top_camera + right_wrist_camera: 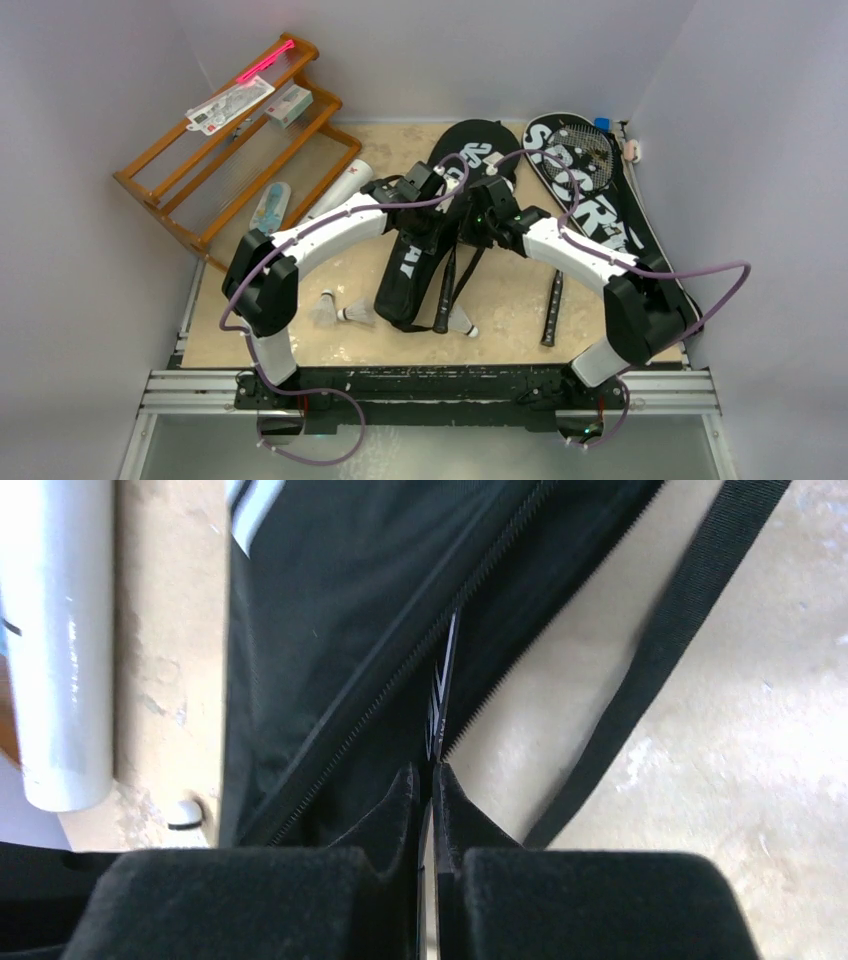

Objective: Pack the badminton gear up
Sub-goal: Place the racket in the racket bag.

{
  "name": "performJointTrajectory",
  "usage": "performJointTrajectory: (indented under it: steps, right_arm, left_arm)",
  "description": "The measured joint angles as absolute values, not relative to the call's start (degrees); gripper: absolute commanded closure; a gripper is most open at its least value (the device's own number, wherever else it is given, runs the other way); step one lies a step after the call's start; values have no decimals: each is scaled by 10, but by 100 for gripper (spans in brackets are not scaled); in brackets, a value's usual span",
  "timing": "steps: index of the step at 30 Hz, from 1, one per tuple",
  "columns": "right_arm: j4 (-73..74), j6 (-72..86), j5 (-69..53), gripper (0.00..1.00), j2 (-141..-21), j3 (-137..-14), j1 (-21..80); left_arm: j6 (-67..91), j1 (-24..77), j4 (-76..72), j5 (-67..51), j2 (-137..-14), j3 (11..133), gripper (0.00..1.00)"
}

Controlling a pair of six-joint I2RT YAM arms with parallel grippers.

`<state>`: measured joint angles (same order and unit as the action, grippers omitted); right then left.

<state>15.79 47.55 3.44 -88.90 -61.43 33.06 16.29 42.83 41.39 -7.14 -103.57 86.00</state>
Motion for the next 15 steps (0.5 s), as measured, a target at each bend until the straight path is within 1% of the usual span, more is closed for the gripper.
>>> performJointTrajectory:
  steps: [8,15]
  right_arm:
    - [55,487,36,100,-916,-595,330]
    - [-12,505,28,100,-1002,-598,331]
  left_arm:
    - [154,428,416,-86,-1035,827,100]
    - [154,427,404,-86,-1034,797,100]
